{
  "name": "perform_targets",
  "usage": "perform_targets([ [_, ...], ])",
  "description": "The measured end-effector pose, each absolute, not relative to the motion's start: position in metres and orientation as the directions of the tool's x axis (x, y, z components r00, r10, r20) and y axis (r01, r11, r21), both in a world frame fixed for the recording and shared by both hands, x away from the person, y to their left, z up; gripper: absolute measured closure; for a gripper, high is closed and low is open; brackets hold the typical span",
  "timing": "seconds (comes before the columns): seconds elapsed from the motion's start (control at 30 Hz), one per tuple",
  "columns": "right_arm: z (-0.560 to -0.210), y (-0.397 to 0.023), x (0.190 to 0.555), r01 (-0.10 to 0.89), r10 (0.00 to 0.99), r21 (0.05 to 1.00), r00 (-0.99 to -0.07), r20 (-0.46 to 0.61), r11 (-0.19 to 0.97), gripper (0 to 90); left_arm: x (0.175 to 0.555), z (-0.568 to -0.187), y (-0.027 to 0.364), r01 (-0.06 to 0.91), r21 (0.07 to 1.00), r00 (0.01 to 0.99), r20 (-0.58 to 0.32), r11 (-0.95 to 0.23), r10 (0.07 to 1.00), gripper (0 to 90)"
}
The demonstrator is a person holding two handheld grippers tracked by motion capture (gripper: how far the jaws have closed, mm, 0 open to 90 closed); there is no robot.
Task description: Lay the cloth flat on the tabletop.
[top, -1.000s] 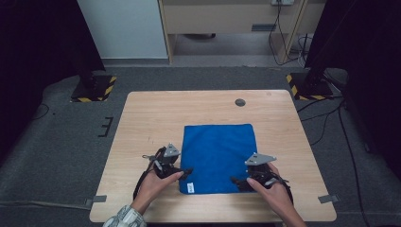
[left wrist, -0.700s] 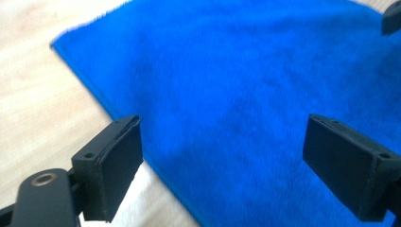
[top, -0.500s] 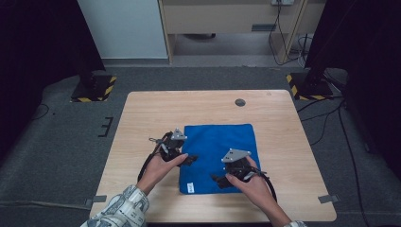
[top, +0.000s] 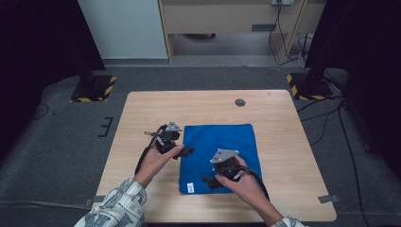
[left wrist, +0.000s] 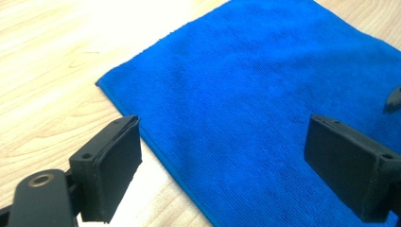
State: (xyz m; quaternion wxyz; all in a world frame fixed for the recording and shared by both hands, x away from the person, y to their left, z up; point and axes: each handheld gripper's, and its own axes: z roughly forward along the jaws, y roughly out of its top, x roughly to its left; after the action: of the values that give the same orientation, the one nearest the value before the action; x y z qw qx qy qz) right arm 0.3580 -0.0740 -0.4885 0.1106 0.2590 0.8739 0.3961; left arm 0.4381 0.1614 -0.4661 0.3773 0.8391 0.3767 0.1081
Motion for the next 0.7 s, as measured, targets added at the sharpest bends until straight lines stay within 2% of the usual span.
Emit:
perform_targets([
  [0.5, -0.494, -0.044, 0.353, 0.363, 0.492, 0.731, -0.87, 0.043, 0.578, 11.7, 0.451, -0.46, 0.167, 0.557, 0.725, 0.668, -0.1, -0.405, 0.738, 12.5],
  [0.7, -0.495, -0.031, 0.345, 0.342, 0.461, 0.73, -0.886, 0.042, 0.592, 16.5, 0.452, -0.449, 0.164, 0.538, 0.735, 0.677, -0.086, -0.412, 0.731, 12.6],
])
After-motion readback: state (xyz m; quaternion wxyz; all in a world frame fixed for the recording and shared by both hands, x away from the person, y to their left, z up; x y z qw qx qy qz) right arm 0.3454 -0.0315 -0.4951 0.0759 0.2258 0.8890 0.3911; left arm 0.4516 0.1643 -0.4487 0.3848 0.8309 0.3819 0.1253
